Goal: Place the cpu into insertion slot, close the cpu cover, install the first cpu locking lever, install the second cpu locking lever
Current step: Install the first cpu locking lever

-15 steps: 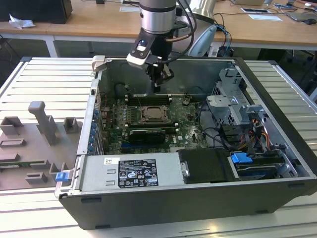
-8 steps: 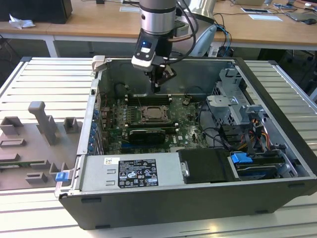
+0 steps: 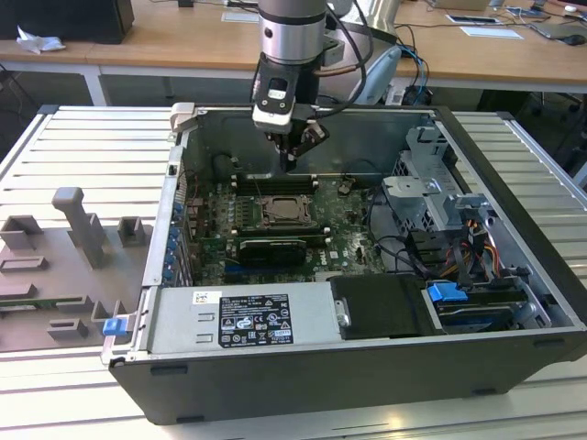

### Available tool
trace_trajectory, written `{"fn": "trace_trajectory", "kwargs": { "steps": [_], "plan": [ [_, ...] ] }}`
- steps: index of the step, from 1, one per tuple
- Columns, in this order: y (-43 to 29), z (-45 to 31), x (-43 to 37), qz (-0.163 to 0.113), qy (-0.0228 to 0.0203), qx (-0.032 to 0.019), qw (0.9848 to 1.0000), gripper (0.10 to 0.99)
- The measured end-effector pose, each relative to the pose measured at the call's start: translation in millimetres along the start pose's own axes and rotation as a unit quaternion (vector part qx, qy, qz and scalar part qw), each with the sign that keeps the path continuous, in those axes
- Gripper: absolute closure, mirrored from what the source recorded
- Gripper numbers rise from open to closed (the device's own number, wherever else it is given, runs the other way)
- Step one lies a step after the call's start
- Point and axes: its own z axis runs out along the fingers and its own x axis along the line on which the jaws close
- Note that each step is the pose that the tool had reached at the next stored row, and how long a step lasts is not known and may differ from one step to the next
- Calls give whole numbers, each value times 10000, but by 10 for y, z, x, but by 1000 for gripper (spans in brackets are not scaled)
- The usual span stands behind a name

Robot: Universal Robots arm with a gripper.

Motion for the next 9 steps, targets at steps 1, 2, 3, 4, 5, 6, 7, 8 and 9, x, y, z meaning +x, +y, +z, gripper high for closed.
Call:
{"fn": "trace_trajectory", "kwargs": {
  "steps": [1, 2, 3, 4, 5, 6, 7, 8, 9],
  "plan": [
    [0, 0, 0, -55, 3, 0, 10000, 980],
    [0, 0, 0, -126, 6, -1, 9999, 980],
    [0, 0, 0, -194, 9, -2, 9998, 980],
    [0, 0, 0, -375, 18, -4, 9993, 980],
    [0, 0, 0, -462, 21, -5, 9989, 980],
    [0, 0, 0, -539, 25, -5, 9985, 980],
    [0, 0, 0, -684, 31, -7, 9977, 980],
    [1, 0, -1, -763, 35, -7, 9971, 980],
    [0, 0, 0, -900, 41, -8, 9959, 980]
  ]
}}
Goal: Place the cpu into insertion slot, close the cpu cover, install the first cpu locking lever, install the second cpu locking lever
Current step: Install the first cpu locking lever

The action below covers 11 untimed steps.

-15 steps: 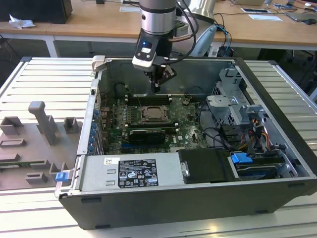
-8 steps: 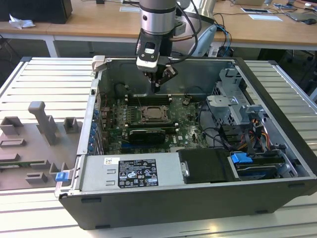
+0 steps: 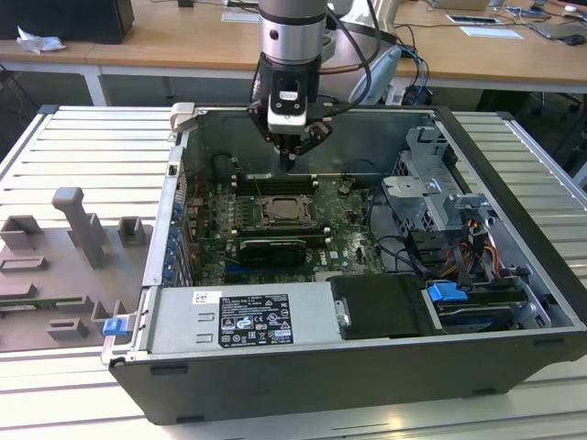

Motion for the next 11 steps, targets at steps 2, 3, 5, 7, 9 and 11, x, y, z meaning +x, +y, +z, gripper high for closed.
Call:
{"fn": "trace_trajectory", "kwargs": {
  "steps": [2, 3, 5, 7, 9, 11],
  "plan": [
    [0, 0, 0, -292, 13, -3, 9996, 980],
    [0, 0, 0, -441, 20, -4, 9990, 980],
    [0, 1, 0, -648, 29, -7, 9979, 980],
    [0, 3, 0, -974, 44, -9, 9952, 980],
    [0, 4, 0, -1239, 56, -11, 9923, 980],
    [0, 4, 0, -1498, 68, -14, 9887, 980]
  ]
}}
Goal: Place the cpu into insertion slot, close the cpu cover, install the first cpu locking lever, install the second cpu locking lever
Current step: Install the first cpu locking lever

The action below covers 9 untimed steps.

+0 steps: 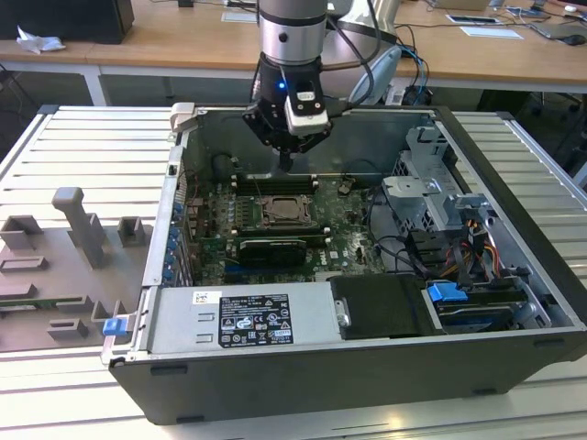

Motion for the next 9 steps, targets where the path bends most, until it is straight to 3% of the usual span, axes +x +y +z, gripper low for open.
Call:
{"fn": "trace_trajectory", "kwargs": {
  "steps": [6, 9],
  "plan": [
    [0, 0, 0, -358, 16, -3, 9994, 980],
    [0, 0, 0, -613, 28, -5, 9981, 980]
  ]
}}
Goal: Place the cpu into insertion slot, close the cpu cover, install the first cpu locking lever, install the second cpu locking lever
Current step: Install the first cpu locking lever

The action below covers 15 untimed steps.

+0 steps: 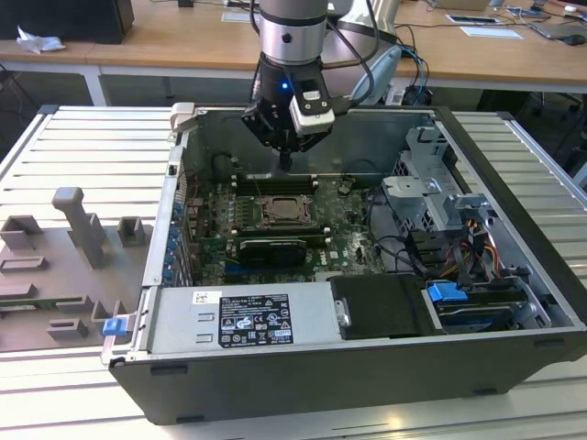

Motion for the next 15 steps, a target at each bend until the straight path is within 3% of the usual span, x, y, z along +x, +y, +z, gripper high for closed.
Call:
{"fn": "trace_trajectory", "kwargs": {
  "steps": [1, 4, 11, 13, 15],
  "plan": [
    [0, 0, 0, -223, 10, -2, 9998, 980],
    [0, 0, 0, -510, 23, -4, 9987, 980],
    [-13, 14, 54, -828, 39, -15, 9966, 980],
    [-15, 37, 60, -1118, 53, -22, 9937, 980],
    [-19, 59, 72, -1256, 59, -28, 9921, 980]
  ]
}}
